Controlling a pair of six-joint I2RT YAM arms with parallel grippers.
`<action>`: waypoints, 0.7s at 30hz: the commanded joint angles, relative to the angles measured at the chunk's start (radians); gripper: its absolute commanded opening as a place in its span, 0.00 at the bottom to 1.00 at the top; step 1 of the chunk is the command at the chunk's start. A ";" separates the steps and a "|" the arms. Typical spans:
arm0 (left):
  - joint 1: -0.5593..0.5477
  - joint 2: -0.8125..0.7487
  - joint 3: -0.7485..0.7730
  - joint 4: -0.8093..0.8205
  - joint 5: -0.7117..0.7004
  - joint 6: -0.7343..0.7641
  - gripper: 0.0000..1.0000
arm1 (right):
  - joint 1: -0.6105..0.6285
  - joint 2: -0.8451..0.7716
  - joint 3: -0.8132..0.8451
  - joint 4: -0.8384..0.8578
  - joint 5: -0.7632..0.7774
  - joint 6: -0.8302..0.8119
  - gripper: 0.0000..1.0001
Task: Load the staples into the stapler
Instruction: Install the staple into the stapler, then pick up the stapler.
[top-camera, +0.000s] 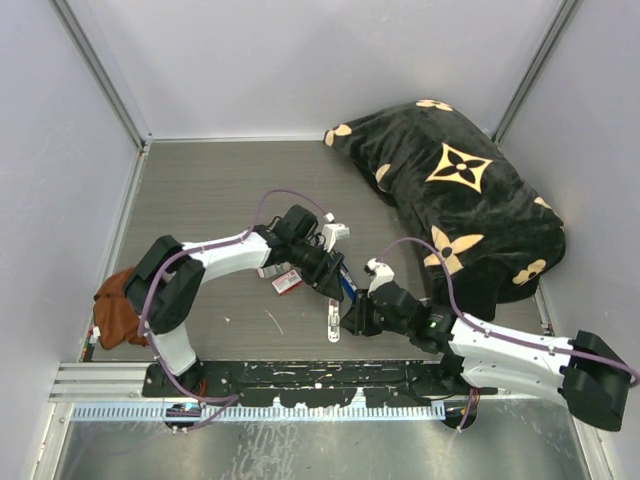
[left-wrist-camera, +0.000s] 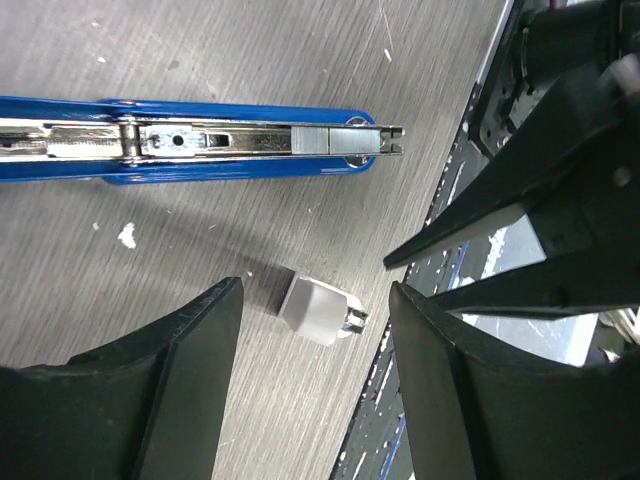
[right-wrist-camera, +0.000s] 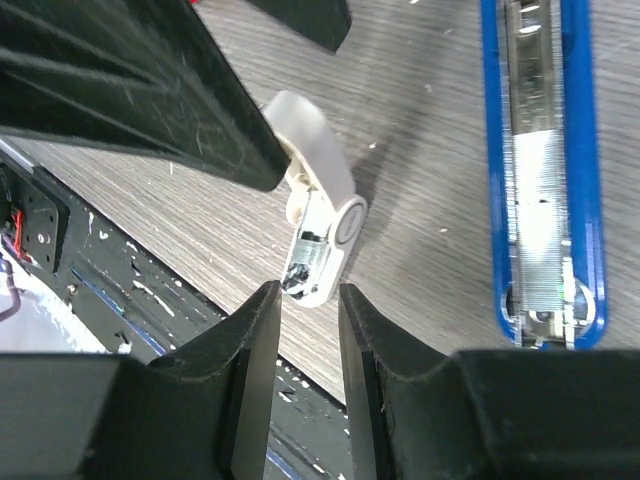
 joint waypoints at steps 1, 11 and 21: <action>0.030 -0.151 -0.032 0.108 -0.070 -0.065 0.63 | 0.099 0.076 0.094 0.010 0.173 0.053 0.36; 0.147 -0.474 -0.146 0.057 -0.347 -0.112 0.67 | 0.188 0.251 0.208 -0.014 0.332 0.138 0.34; 0.151 -0.613 -0.176 -0.016 -0.576 -0.055 0.75 | 0.214 0.344 0.254 -0.066 0.373 0.219 0.29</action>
